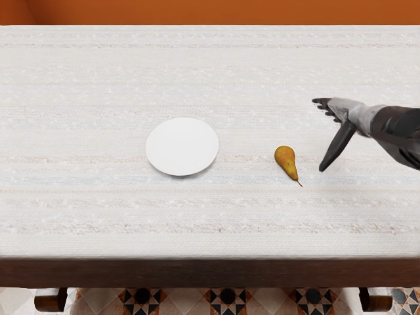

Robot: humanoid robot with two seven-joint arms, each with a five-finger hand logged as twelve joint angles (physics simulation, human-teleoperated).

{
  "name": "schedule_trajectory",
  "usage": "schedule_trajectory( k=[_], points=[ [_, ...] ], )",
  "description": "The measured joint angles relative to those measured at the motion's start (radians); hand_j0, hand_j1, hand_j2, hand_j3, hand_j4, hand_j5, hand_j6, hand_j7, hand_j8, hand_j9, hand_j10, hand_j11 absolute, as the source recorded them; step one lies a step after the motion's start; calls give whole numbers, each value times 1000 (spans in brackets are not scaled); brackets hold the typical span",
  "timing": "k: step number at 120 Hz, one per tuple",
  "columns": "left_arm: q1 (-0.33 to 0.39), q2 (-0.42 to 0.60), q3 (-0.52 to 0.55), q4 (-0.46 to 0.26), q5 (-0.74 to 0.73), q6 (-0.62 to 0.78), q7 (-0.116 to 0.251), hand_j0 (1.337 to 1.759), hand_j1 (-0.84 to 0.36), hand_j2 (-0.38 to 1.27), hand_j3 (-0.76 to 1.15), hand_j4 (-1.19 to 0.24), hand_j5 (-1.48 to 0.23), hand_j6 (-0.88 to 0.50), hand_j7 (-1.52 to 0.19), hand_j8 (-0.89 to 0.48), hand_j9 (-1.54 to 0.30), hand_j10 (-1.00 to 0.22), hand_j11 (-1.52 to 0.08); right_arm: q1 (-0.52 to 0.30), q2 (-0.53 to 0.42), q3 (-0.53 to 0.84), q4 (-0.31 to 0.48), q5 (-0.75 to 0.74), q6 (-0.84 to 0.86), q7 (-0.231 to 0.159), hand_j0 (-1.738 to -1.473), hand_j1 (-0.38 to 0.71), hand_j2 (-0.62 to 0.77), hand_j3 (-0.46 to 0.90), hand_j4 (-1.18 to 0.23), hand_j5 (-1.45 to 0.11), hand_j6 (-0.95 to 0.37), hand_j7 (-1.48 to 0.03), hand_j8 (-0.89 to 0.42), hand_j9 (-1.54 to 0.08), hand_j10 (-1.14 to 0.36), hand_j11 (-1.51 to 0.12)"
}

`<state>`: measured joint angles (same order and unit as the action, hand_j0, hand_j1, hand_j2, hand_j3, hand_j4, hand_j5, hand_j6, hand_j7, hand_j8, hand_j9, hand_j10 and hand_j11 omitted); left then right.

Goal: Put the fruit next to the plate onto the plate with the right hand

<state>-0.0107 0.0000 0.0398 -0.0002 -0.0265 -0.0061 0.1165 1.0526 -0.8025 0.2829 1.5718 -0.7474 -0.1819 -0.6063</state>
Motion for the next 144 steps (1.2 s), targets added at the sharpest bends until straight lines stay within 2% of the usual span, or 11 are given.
schedule_trajectory(
  k=[11,30,54,78,103,144],
  points=[
    [0,0,0,0,0,0,0,1658,349,0,0,0,0,0,0,0,0,0,0,-34,46,0,12,-120,-111,-3,-1658,-344,0,0,-7,-6,-8,-6,-8,-6,-7,-6],
    [0,0,0,0,0,0,0,1658,349,0,0,0,0,0,0,0,0,0,0,-109,81,-1,16,-213,-205,-4,-1658,-258,-14,0,-79,-100,-81,-99,-80,-100,-79,-100],
    [0,0,0,0,0,0,0,1658,349,0,0,0,0,0,0,0,0,0,0,-183,140,-1,16,-279,-320,-5,-1658,-113,-37,0,-201,-258,-202,-257,-201,-258,-200,-257],
    [0,0,0,0,0,0,0,1658,349,0,0,0,0,0,0,0,0,0,0,-207,187,0,14,-300,-394,-5,-1658,20,-59,0,-312,-403,-313,-402,-312,-402,-311,-402],
    [0,0,0,0,0,0,0,1658,349,0,0,0,0,0,0,0,0,0,0,-239,242,0,-10,-304,-424,-5,-1658,62,-66,0,-345,-447,-346,-447,-346,-447,-345,-447],
    [0,0,0,0,0,0,0,1658,349,0,0,0,0,0,0,0,0,0,0,-248,269,-1,-20,-308,-429,-5,-1658,77,-69,0,-357,-464,-358,-463,-358,-464,-358,-463]
  ],
)
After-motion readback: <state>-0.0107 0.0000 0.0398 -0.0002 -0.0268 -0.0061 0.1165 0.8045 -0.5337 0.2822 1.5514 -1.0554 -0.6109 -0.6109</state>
